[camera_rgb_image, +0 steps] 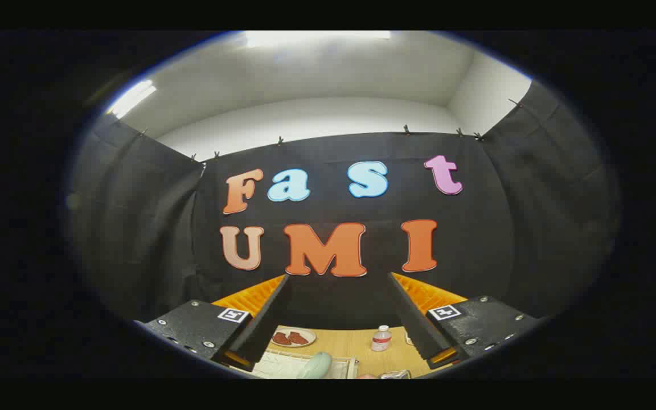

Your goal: Take the plate from the dish rack, then take the spoon from the basket and place it into the plate.

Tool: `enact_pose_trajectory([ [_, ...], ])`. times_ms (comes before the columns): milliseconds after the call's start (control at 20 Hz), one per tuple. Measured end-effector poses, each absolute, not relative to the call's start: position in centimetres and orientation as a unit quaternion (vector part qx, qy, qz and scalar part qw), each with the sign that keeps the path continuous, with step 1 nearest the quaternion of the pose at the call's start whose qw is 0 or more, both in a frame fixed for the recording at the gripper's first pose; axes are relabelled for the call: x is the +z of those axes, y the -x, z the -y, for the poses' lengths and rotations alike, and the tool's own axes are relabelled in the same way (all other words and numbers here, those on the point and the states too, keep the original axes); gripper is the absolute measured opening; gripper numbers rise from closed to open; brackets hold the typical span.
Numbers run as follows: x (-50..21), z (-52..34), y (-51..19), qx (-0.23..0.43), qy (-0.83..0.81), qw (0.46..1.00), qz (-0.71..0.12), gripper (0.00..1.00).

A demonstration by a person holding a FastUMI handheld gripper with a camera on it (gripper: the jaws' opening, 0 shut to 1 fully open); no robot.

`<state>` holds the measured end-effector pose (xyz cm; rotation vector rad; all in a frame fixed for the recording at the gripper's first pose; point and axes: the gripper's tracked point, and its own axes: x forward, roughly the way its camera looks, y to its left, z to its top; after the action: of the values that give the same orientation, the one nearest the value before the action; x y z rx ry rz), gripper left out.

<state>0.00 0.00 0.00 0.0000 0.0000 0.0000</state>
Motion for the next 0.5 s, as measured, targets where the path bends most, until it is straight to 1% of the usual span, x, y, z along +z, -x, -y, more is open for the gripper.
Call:
enact_pose_trajectory([
  [500,-1.06,-0.48,-0.19,0.005,0.002,1.0,-0.013,0.99],
])
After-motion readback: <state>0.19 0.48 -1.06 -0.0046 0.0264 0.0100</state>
